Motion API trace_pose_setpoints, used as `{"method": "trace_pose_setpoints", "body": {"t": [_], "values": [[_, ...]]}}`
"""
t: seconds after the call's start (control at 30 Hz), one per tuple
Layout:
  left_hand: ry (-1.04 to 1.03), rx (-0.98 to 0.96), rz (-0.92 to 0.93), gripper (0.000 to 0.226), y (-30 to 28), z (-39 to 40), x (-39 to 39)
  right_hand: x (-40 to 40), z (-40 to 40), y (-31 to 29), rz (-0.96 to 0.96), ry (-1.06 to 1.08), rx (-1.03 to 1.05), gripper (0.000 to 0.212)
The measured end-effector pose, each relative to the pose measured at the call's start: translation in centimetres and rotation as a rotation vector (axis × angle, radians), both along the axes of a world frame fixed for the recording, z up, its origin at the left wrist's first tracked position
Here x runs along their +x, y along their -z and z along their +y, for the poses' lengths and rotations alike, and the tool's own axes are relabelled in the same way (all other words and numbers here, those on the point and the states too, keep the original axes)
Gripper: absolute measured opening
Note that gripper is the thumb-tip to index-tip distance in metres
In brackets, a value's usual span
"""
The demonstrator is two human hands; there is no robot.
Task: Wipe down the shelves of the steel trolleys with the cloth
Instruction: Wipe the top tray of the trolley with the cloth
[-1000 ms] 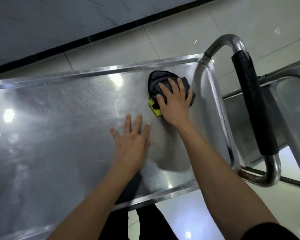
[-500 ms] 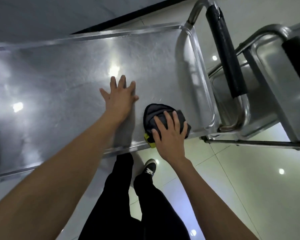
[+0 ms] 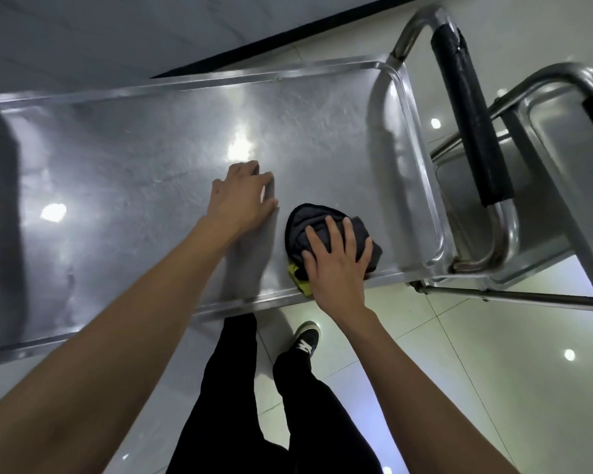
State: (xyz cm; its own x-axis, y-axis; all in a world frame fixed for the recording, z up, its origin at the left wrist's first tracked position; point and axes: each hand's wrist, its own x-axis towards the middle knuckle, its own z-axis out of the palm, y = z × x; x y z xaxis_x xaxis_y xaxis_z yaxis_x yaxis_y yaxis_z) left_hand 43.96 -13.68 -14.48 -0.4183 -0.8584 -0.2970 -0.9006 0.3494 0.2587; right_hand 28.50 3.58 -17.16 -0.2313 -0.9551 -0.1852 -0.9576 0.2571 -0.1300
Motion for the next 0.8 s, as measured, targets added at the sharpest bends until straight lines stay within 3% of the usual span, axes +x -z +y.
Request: {"method": "trace_pose_setpoints", "body": {"t": [0.17, 0.3, 0.6, 0.8], "values": [[-0.112, -0.087, -0.058, 0.055, 0.8, -3.0, 6.2, 1.8, -6.6, 0.3, -0.012, 0.038, 0.013, 0.047], [-0.049, 0.062, -0.141, 0.071, 1.3, -3.9, 9.2, 3.3, -13.4, 0.5, -0.014, 0.096, 0.014, 0.047], [0.022, 0.071, -0.125, 0.077, 1.6, -3.9, 9.6, 5.7, -31.6, 1.0, -0.034, 0.127, -0.036, 0.048], [0.098, 0.079, -0.141, 0.093, 2.0, -3.9, 9.9, 5.8, -34.9, 1.1, -0.047, 0.128, -0.076, 0.049]]}}
